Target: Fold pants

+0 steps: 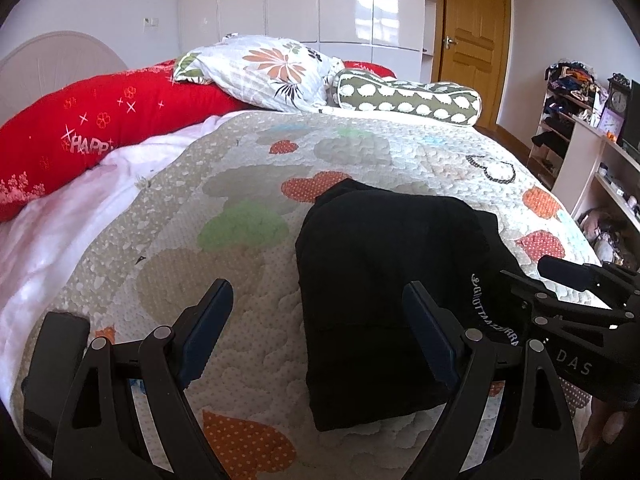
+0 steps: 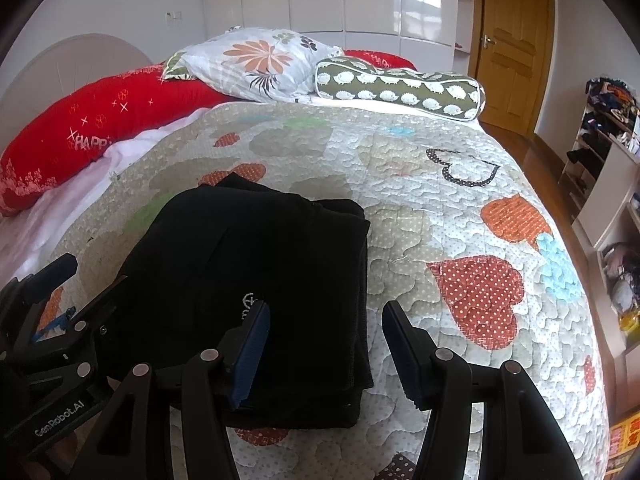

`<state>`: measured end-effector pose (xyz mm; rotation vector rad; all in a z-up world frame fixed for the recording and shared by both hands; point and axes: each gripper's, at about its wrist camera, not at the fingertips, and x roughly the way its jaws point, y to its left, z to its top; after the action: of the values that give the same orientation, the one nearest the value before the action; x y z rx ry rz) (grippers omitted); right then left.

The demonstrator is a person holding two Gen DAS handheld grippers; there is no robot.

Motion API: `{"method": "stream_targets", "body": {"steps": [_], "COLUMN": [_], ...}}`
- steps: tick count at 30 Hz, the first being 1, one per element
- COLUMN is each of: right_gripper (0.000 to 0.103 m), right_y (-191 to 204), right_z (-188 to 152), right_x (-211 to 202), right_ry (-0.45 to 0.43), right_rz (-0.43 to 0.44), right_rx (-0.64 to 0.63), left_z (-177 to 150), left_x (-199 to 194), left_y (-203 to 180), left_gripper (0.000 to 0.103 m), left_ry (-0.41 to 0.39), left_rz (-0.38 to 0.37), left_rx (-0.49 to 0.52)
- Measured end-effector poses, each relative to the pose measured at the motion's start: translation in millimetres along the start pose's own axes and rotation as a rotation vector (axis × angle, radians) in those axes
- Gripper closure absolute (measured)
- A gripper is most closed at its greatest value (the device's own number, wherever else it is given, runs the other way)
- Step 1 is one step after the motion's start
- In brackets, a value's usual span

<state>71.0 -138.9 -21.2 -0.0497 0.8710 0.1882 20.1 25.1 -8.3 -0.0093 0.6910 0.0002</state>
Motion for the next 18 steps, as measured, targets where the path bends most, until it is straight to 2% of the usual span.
{"method": "stream_targets", "body": {"steps": [6, 18], "right_gripper": [0.042, 0.042], "right_y": [-6.1, -4.2], "right_z": [0.8, 0.0], "right_x": [6.6, 2.8], "right_ry": [0.028, 0.016], "right_rz": [0.019, 0.02], "right_rx": [0.035, 0.033], "left_z": [0.8, 1.0], "left_x": [3.1, 4.0], "left_y": [1.6, 1.0], "left_gripper": [0.016, 0.016], "left_ry": [0.009, 0.016], "left_rz": [-0.003, 0.0], "left_rx": [-0.009, -0.006]}}
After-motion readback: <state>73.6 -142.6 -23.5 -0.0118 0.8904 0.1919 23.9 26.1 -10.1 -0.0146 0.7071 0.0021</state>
